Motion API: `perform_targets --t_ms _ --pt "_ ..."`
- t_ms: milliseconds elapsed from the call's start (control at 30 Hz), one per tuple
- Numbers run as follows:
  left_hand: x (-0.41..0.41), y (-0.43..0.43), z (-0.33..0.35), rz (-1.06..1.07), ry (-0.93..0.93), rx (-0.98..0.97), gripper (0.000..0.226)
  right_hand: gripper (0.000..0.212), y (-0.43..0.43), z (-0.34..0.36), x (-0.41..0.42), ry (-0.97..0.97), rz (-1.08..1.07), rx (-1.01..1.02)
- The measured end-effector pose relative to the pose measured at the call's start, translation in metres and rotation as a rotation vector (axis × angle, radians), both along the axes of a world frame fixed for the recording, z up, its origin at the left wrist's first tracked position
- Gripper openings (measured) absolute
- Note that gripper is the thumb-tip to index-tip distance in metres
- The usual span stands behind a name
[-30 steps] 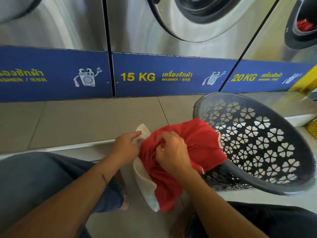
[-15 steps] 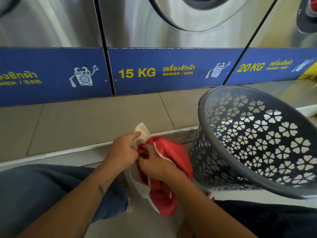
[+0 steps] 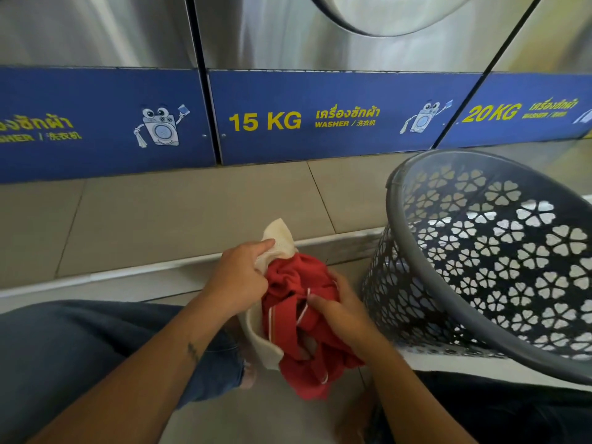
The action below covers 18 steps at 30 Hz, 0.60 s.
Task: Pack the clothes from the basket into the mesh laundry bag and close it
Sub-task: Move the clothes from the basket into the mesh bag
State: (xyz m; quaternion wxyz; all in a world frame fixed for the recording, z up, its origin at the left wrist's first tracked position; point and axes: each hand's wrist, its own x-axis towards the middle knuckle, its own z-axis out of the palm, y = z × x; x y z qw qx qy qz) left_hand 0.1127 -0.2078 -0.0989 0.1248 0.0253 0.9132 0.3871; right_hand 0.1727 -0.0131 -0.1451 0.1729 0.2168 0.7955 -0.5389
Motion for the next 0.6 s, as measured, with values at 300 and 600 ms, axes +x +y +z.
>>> perform_targets --t_ms 300,600 --pt "0.002 0.005 0.005 -0.112 0.096 0.020 0.065 0.036 -0.042 0.010 -0.017 0.437 0.323 0.337" --pt "0.004 -0.004 -0.005 -0.109 0.095 -0.036 0.064 0.039 -0.028 -0.049 -0.047 0.007 0.257 0.026"
